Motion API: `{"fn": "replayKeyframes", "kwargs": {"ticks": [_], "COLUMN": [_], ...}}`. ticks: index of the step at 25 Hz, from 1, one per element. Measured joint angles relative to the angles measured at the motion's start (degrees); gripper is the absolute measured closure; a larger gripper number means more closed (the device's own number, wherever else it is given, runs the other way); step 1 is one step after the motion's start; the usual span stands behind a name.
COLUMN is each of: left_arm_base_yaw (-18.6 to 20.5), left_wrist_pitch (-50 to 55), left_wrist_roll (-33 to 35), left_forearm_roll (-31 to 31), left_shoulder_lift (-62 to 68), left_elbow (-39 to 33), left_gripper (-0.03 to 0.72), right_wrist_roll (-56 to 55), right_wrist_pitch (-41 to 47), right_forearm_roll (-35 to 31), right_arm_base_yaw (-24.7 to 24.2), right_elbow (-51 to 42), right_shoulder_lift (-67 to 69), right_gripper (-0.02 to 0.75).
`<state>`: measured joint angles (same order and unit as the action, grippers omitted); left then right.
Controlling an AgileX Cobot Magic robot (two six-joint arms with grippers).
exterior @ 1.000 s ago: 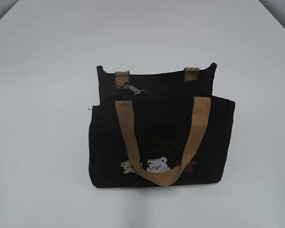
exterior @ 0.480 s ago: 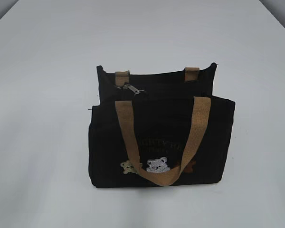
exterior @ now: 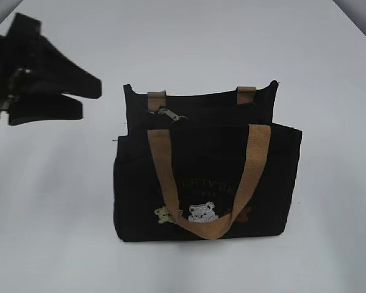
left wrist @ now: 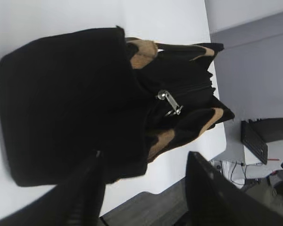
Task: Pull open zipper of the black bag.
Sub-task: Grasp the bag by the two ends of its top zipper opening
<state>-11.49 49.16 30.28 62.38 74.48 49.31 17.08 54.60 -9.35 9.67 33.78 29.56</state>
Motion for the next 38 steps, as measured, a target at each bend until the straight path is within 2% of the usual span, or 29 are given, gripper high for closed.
{"fn": "replayKeyframes", "kwargs": {"ticks": [6, 16, 19, 24, 26, 33, 38], "left_arm_base_yaw": [-3.26, -6.62, -7.34, -8.61, -8.74, -8.86, -8.86], "left_wrist_pitch": [-1.13, -2.88, -4.57, -5.75, -5.57, -4.19, -4.03], "left_wrist_roll": [0.05, 0.05, 0.05, 0.05, 0.05, 0.20, 0.25], "left_forearm_roll": [0.11, 0.06, -0.87, -1.99, -2.37, -2.74, -3.15], "left_shoulder_lift": [12.64, 24.07, 25.99, 27.35, 27.33, 27.43, 27.43], "left_elbow": [9.48, 17.08, 18.85, 20.38, 20.86, 22.59, 22.65], "left_gripper": [0.279, 0.287, 0.352, 0.594, 0.657, 0.661, 0.662], "right_wrist_roll": [9.48, 23.21, 24.19, 26.71, 28.36, 31.25, 34.91], "right_wrist_pitch": [-3.06, -11.43, -11.43, -11.62, -11.62, -11.12, -9.72], "right_forearm_roll": [-6.60, -14.76, -15.41, -15.88, -16.02, -16.47, -19.87], "right_arm_base_yaw": [3.72, 11.68, 14.44, 18.48, 19.57, 19.94, 19.94], "right_elbow": [7.07, 20.99, 27.41, 37.43, 40.36, 42.89, 42.89], "right_shoulder_lift": [14.30, 38.94, 45.29, 54.77, 57.92, 64.87, 65.39], "right_gripper": [0.279, 0.283, 0.283, 0.283, 0.288, 0.356, 0.387]}}
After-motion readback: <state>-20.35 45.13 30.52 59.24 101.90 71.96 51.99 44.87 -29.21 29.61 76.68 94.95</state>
